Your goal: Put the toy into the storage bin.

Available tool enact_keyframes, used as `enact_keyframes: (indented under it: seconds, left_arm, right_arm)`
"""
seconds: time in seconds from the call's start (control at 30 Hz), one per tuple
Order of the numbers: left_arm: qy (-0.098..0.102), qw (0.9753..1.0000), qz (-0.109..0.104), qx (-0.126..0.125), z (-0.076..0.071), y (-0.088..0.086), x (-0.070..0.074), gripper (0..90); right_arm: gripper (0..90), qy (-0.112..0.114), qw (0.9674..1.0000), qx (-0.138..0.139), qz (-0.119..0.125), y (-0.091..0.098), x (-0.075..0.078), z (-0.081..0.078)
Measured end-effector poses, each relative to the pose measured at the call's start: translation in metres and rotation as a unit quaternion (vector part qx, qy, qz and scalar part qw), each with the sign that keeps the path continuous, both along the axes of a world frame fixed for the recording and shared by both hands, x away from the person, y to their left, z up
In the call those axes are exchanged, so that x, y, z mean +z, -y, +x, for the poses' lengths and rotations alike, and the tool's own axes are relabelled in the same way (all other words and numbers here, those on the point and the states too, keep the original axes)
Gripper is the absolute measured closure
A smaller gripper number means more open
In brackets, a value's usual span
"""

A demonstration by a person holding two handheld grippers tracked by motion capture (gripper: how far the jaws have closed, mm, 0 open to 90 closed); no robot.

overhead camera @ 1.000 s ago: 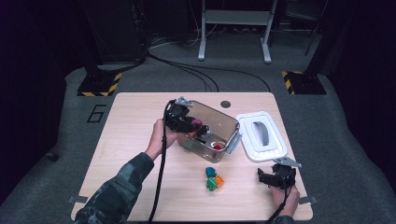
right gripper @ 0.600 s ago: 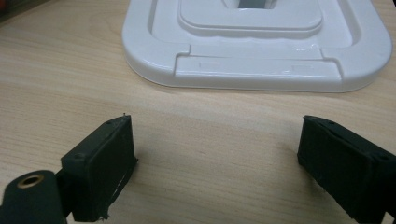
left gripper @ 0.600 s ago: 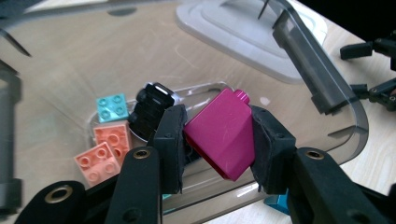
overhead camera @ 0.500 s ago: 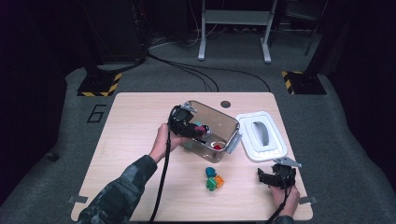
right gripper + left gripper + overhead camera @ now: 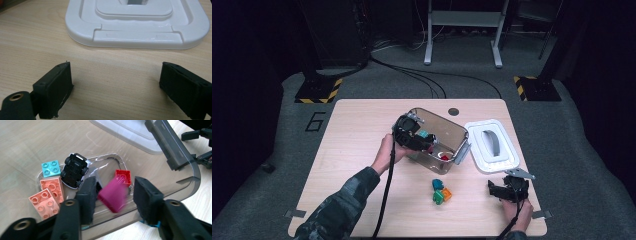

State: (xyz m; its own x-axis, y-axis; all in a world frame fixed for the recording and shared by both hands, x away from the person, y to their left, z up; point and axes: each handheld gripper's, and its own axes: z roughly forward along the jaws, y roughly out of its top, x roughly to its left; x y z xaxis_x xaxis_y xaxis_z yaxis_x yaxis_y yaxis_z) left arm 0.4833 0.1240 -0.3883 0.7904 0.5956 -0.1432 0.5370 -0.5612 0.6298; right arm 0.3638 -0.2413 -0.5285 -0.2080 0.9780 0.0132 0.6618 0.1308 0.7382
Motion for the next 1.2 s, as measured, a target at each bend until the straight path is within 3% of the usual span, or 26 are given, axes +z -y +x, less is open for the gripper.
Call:
enact_keyframes:
  seconds: [0.23, 0.6, 0.73, 0.93, 1.2]
  left_arm:
    - [0.022, 0.9996, -0.010, 0.012, -0.010, -0.010, 0.011, 32.9]
    - [0.058, 0.9980, -0.020, 0.016, -0.039, -0.024, 0.019, 20.5]
    - [0.066, 0.9974, -0.018, 0.021, -0.051, -0.030, 0.013, 17.6]
    - [0.063, 0.9972, -0.029, 0.029, -0.065, -0.035, -0.001, 15.2]
    - [0.056, 0.9977, -0.025, 0.029, -0.084, -0.032, -0.025, 14.4]
  right_arm:
    - [10.2, 0.000, 1.0000, 0.000, 0.000, 0.000, 0.000, 0.000]
    - [10.2, 0.000, 1.0000, -0.001, -0.001, 0.000, 0.000, 0.000]
    - [10.2, 0.000, 1.0000, -0.001, 0.000, 0.000, 0.000, 0.000]
    - [10.2, 0.000, 1.0000, -0.001, -0.001, 0.000, 0.000, 0.000]
    - [10.2, 0.000, 1.0000, -0.001, -0.001, 0.000, 0.000, 0.000]
